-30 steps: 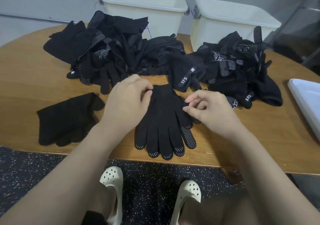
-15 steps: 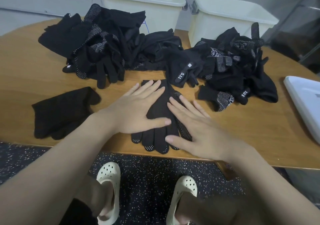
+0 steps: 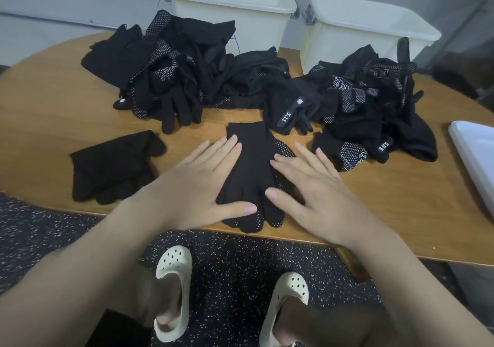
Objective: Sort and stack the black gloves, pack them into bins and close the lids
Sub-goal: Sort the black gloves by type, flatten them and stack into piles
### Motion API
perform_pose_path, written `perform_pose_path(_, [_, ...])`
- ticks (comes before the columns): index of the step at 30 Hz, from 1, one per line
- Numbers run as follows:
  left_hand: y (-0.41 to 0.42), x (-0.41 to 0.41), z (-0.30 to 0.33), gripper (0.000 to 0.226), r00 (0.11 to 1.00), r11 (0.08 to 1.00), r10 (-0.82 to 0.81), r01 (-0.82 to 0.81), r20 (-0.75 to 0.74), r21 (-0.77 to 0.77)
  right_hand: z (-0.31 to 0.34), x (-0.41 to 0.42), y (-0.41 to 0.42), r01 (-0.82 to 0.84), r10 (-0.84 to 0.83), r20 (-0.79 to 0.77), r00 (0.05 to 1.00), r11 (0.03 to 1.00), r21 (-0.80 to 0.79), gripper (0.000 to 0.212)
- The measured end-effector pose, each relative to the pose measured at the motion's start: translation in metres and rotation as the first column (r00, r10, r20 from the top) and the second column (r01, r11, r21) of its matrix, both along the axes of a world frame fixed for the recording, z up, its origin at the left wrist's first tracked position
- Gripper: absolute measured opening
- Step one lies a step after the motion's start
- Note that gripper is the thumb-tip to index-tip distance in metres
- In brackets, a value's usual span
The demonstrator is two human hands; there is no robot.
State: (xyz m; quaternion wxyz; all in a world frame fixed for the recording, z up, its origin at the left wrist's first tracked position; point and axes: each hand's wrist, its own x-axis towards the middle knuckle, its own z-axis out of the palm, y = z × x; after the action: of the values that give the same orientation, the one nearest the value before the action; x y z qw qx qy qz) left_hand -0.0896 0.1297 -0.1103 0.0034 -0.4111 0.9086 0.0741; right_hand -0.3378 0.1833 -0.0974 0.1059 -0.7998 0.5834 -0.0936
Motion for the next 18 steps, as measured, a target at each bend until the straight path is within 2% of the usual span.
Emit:
perform_pose_path(3, [0.013, 0.009, 0.002, 0.109, 0.999, 1.0, 0.004, -0.004, 0.042, -0.019, -0.007, 0.011, -0.011, 0.035, -0.039, -0.03, 0.999, 0.991, -0.127, 0.079])
perform_pose_path(5, [0.018, 0.015, 0.004, 0.108, 0.999, 1.0, 0.005, -0.006, 0.043, 0.021, -0.012, 0.016, -0.014, 0.03, -0.037, -0.043, 0.998, 0.986, -0.165, 0.077])
perform_pose_path(7, [0.019, 0.021, 0.006, 0.103, 0.999, 0.996, 0.029, -0.025, -0.041, 0.091, -0.012, 0.017, -0.014, 0.028, -0.033, -0.029, 0.999, 0.986, -0.163, 0.078])
perform_pose_path(9, [0.013, 0.023, 0.008, 0.09, 0.968, 0.987, 0.105, -0.075, -0.229, 0.14, -0.01, 0.014, -0.013, 0.028, -0.031, -0.023, 0.999, 0.99, -0.14, 0.083])
perform_pose_path(11, [-0.003, 0.018, 0.008, 0.07, 0.916, 0.986, 0.164, -0.137, -0.366, 0.099, -0.009, 0.012, -0.011, 0.017, -0.02, -0.03, 0.999, 0.994, -0.111, 0.088])
perform_pose_path(14, [-0.034, 0.0, 0.007, 0.049, 0.894, 0.983, 0.173, -0.18, -0.413, 0.02, -0.007, 0.011, -0.005, 0.009, -0.011, -0.028, 1.0, 0.997, -0.072, 0.092])
perform_pose_path(18, [-0.064, -0.014, 0.001, 0.038, 0.876, 0.975, 0.203, -0.22, -0.438, 0.012, -0.006, 0.009, 0.0, 0.014, -0.012, 0.03, 0.999, 0.998, -0.058, 0.093])
